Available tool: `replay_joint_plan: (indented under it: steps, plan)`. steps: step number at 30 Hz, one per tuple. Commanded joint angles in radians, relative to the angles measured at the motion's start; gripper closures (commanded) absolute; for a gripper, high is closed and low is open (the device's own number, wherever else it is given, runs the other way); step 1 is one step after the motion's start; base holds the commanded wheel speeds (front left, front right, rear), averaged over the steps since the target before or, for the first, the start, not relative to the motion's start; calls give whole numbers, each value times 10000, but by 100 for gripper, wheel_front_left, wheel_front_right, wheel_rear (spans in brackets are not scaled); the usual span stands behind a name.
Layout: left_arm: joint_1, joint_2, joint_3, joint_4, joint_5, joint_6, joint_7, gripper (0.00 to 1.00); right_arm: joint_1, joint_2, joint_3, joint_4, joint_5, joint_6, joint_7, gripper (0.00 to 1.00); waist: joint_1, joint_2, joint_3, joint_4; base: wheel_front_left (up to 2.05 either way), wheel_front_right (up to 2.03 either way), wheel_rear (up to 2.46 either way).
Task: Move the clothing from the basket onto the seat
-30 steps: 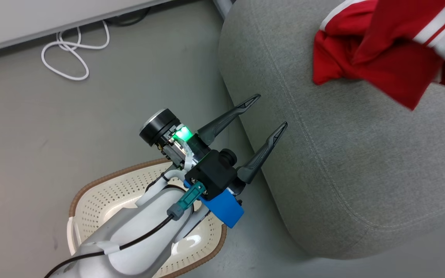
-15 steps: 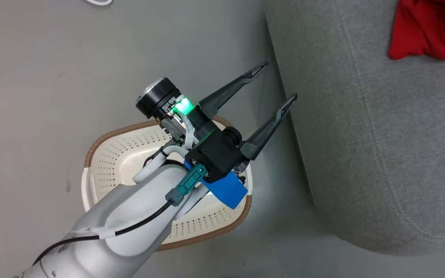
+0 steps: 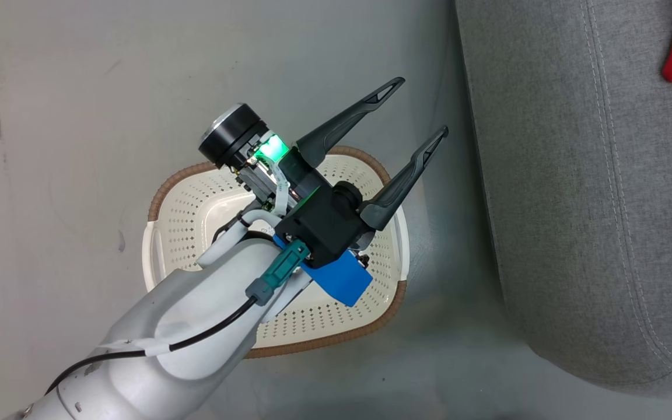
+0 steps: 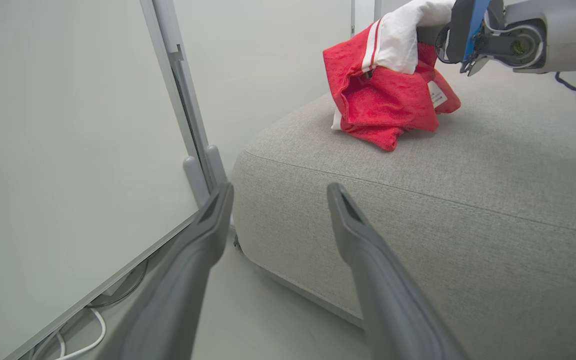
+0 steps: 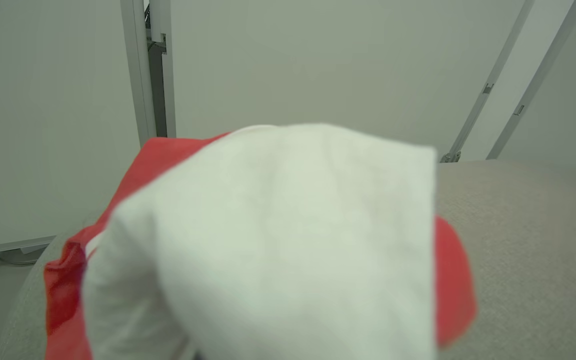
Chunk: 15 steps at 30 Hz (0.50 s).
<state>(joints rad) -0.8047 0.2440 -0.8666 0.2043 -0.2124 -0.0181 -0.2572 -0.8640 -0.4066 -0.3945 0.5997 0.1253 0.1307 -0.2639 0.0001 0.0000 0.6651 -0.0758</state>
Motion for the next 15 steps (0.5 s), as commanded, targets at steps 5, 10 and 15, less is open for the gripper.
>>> replay_joint_plan:
  steps: [5, 10, 15]
  plan:
    - [-64, 49, 84, 120, -55, 80, -77, 0, 187, 138, -71, 262, -7, 1, -5, 53, -1, 0, -249, -38, 0, 0, 0]
    - [217, 19, 134, 212, -136, 149, -87, 0, 605, 332, -9, 73, -40, 1, -3, 0, -1, 0, -728, -126, 0, 0, 0]
    - [667, 10, 332, 177, -285, 301, -87, 0, 1745, 612, 5, -521, 88, 1, -3, 0, -1, 0, -1545, -274, 0, 0, 0]
